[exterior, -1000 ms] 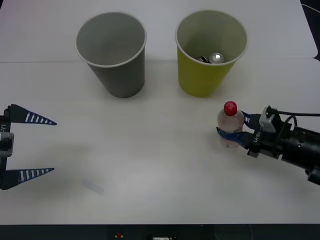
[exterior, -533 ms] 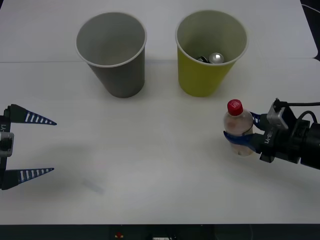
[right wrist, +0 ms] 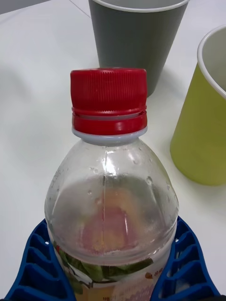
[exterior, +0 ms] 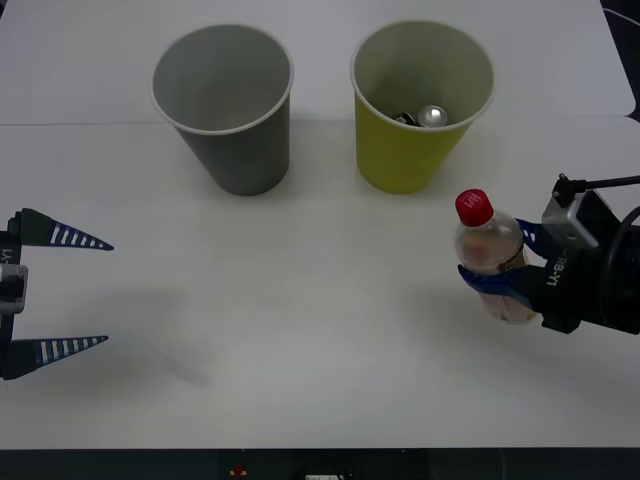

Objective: Put the can into the green bin and the plastic bottle into the gray bin

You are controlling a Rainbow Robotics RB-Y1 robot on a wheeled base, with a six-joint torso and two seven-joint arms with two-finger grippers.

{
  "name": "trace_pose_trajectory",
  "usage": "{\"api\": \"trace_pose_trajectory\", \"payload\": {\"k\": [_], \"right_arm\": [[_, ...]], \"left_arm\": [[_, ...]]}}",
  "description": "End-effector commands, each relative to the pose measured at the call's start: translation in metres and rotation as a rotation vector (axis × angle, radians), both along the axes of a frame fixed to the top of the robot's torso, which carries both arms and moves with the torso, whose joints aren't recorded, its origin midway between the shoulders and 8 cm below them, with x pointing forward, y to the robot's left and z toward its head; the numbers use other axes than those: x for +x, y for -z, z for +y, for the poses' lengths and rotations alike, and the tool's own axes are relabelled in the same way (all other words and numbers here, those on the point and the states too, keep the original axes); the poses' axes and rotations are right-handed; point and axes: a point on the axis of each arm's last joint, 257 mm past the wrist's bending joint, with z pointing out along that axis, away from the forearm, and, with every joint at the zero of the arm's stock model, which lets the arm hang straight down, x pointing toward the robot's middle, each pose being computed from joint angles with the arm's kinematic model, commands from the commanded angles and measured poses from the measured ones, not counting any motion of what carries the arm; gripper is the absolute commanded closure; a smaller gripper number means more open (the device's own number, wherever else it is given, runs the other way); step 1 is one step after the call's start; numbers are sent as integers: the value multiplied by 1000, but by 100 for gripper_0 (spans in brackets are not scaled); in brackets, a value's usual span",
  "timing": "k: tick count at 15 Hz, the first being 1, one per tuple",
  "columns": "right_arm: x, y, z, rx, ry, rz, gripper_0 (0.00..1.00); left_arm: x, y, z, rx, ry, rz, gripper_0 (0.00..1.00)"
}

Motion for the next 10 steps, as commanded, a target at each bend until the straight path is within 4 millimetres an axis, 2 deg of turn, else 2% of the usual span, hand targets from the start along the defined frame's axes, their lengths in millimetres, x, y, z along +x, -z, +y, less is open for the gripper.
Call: {"api": "trace_pose_trajectory", "payload": {"k": [1, 4, 6, 8, 10], "right_arm": [[-10, -21, 16, -7, 1, 17, 100], [-13, -47, 37, -10, -18, 20, 100], [-6, -82, 55, 44, -14, -17, 100], [-2, -105, 71, 89, -17, -24, 100], [4, -116, 84, 78, -19, -55, 100]], "left_arm": [[0, 0, 0, 0, 0, 0, 0], [0, 0, 0, 0, 0, 0, 0], [0, 0, 0, 0, 0, 0, 0], [0, 0, 0, 0, 0, 0, 0], [0, 0, 0, 0, 0, 0, 0]]}}
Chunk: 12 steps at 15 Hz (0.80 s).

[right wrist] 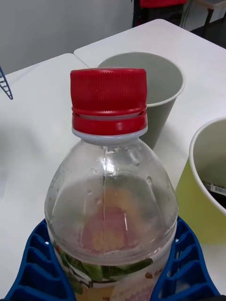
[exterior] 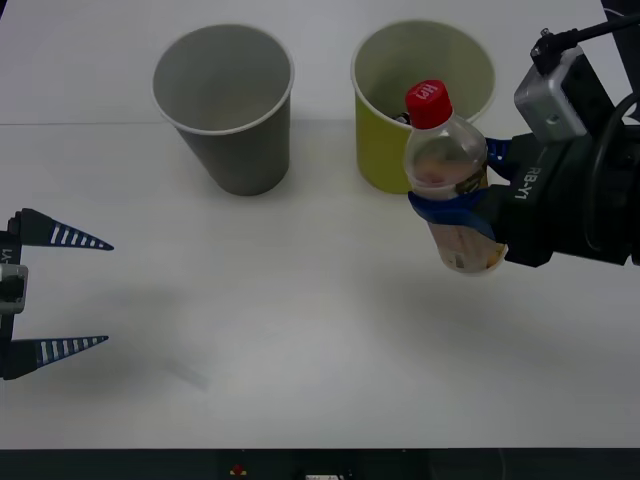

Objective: Put the can into the green bin and the plastic bottle into the gray bin

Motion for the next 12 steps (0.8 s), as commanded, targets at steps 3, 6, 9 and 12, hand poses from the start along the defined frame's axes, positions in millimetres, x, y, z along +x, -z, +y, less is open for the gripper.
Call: {"api": "trace_pose_trajectory", "payload": {"k": [3, 6, 9, 12], "right_arm": [[22, -26, 29, -2, 2, -36, 100], [52, -44, 57, -14, 6, -61, 100], [85, -66, 85, 14, 43, -73, 100], [119, -91, 111, 21, 71, -61, 100]], "left_arm": [[0, 0, 0, 0, 0, 0, 0], [0, 0, 0, 0, 0, 0, 0], [0, 0, 0, 0, 0, 0, 0], [0, 0, 0, 0, 0, 0, 0]]}}
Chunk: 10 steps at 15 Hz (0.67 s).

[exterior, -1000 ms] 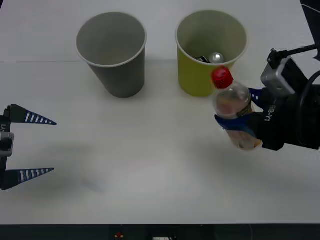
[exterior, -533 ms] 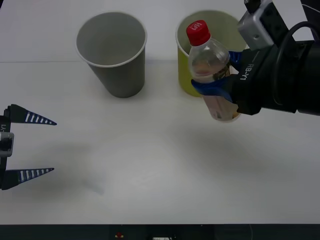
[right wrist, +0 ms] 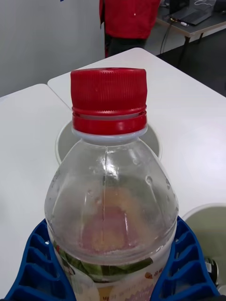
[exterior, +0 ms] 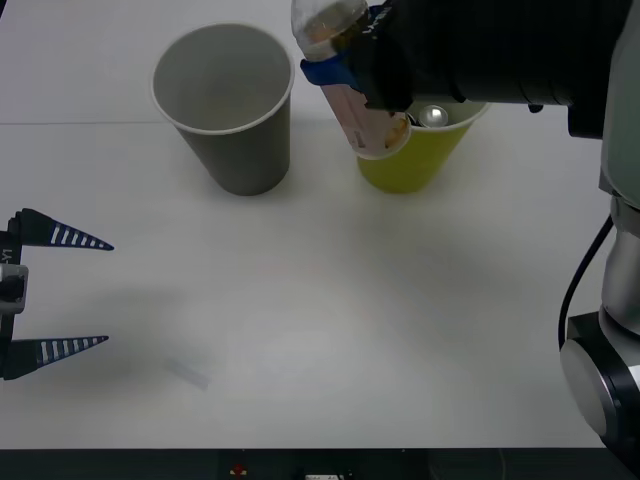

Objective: Put the can into the green bin and the plastic bottle into the gray bin

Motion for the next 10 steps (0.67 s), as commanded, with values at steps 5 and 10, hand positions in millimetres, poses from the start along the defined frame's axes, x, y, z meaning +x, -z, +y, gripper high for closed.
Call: {"api": "trace_pose_trajectory", "payload": {"k": [5, 10], "right_arm": [[62, -35, 44, -31, 25, 103, 100], [109, -53, 86, 25, 42, 99, 100]], "left_arm": [[0, 0, 0, 0, 0, 0, 0], [0, 0, 0, 0, 0, 0, 0]]}}
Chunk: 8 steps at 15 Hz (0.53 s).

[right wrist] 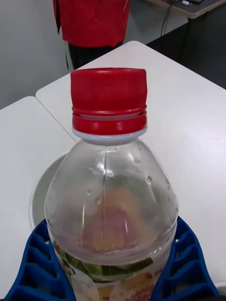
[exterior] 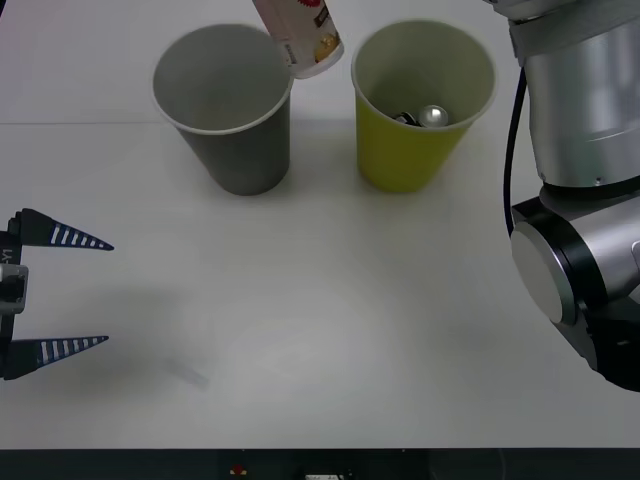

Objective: Put the can into the green bin and the plastic bottle into the gray bin

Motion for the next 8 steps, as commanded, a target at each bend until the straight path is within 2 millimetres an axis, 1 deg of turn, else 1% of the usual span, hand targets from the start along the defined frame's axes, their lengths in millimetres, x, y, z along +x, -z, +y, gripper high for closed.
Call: {"api": "trace_pose_trajectory", "payload": {"k": [1, 3, 5, 6, 8], "right_arm": [[26, -5, 21, 32, 19, -18, 100], [39, -6, 35, 45, 25, -26, 100], [51, 1, 49, 35, 23, -24, 100], [54, 6, 61, 39, 17, -18, 100], [60, 16, 76, 16, 18, -15, 100]], "left_arm": [[0, 0, 0, 0, 0, 0, 0], [0, 0, 0, 0, 0, 0, 0], [0, 0, 0, 0, 0, 0, 0], [0, 0, 0, 0, 0, 0, 0], [0, 0, 0, 0, 0, 0, 0]]}}
